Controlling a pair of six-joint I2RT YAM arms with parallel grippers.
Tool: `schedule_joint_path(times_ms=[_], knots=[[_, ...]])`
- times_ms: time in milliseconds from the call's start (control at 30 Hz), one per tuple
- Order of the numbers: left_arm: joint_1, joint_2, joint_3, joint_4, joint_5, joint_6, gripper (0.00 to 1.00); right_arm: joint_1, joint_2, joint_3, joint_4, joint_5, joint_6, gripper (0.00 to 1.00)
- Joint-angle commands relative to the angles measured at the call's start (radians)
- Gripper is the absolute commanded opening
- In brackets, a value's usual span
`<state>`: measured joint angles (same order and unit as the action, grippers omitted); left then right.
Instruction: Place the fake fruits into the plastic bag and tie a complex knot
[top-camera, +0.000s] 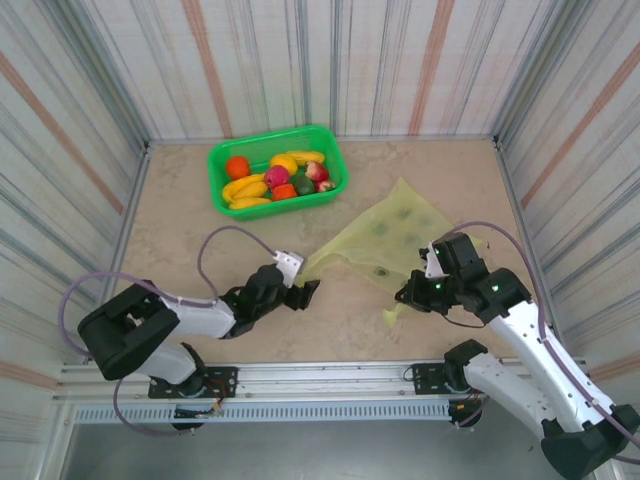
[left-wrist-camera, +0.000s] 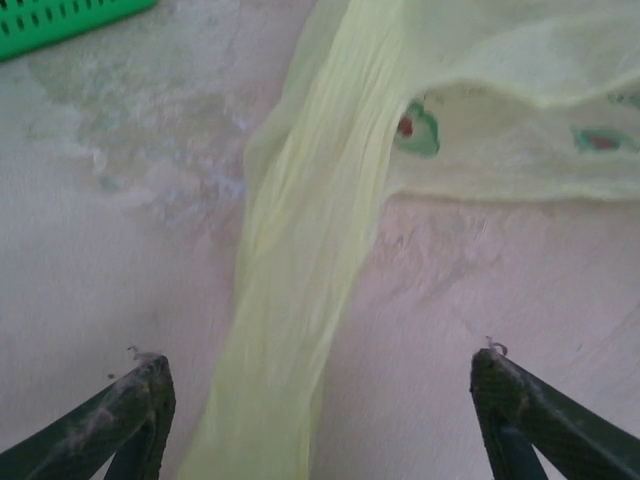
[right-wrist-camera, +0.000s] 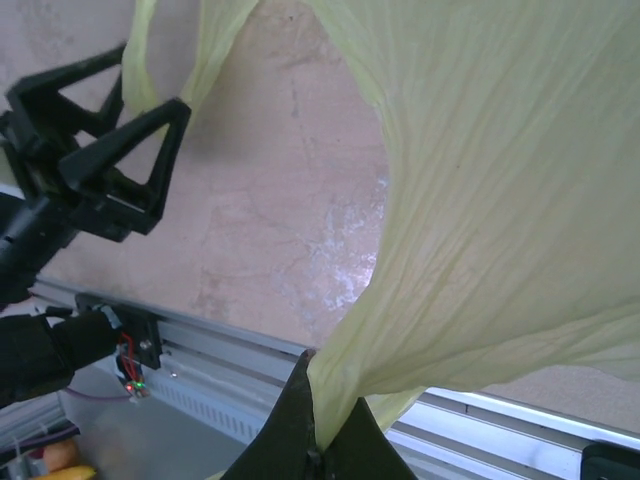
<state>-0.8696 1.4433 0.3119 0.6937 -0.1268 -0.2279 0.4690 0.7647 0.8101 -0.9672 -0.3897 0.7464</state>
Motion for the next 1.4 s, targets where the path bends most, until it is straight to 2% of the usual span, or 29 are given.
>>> schedule_joint_path(times_ms=[0,133,300,367,433,467,600,700,767,867,933,967,1100,1167,1233,1367], knots=[[-0.008,0.048,-0.011,0.134,0.001,0.017,0.71,-0.012,-0.008,0.023,0.026,-0.046,-0.027,0.00],[-0.013,0.085,-0.013,0.166,-0.058,0.035,0.57,-0.021,-0.007,0.018,0.065,-0.087,-0.013,0.00],[-0.013,0.046,-0.019,0.183,-0.124,0.072,0.51,-0.024,-0.003,-0.001,0.081,-0.092,-0.014,0.00],[-0.007,0.028,-0.005,0.154,-0.095,0.091,0.30,-0.025,0.000,-0.010,0.091,-0.094,-0.013,0.00],[-0.003,-0.004,0.028,0.073,-0.046,0.121,0.04,-0.028,0.004,-0.010,0.091,-0.088,-0.016,0.00],[-0.006,-0.027,0.047,0.019,-0.047,0.126,0.00,-0.030,0.007,-0.006,0.085,-0.083,-0.021,0.00],[-0.066,-0.249,0.118,-0.243,-0.148,0.151,0.00,-0.051,0.042,0.040,0.030,-0.025,-0.073,0.00],[-0.085,-0.431,0.256,-0.568,-0.211,0.104,0.00,-0.060,0.083,0.112,0.001,-0.028,-0.127,0.05],[-0.085,-0.519,0.363,-0.793,-0.224,0.054,0.00,-0.061,0.122,0.196,-0.047,0.005,-0.161,0.07],[-0.085,-0.611,0.493,-1.051,-0.171,0.009,0.00,-0.061,0.173,0.310,-0.098,0.036,-0.193,0.11],[-0.085,-0.648,0.557,-1.187,-0.138,-0.026,0.00,-0.061,0.195,0.361,-0.098,0.017,-0.203,0.19],[-0.085,-0.662,0.586,-1.248,-0.135,-0.048,0.00,-0.059,0.208,0.387,-0.093,-0.004,-0.212,0.29],[-0.077,-0.683,0.693,-1.439,-0.116,-0.134,0.00,-0.059,0.285,0.510,-0.075,-0.050,-0.240,0.60],[-0.069,-0.685,0.749,-1.502,-0.124,-0.171,0.00,-0.059,0.325,0.573,-0.063,-0.045,-0.255,0.71],[-0.062,-0.689,0.797,-1.543,-0.155,-0.203,0.00,-0.059,0.376,0.630,-0.038,-0.032,-0.266,0.76],[-0.055,-0.705,0.883,-1.555,-0.146,-0.232,0.00,-0.061,0.525,0.736,0.003,0.114,-0.259,0.74]])
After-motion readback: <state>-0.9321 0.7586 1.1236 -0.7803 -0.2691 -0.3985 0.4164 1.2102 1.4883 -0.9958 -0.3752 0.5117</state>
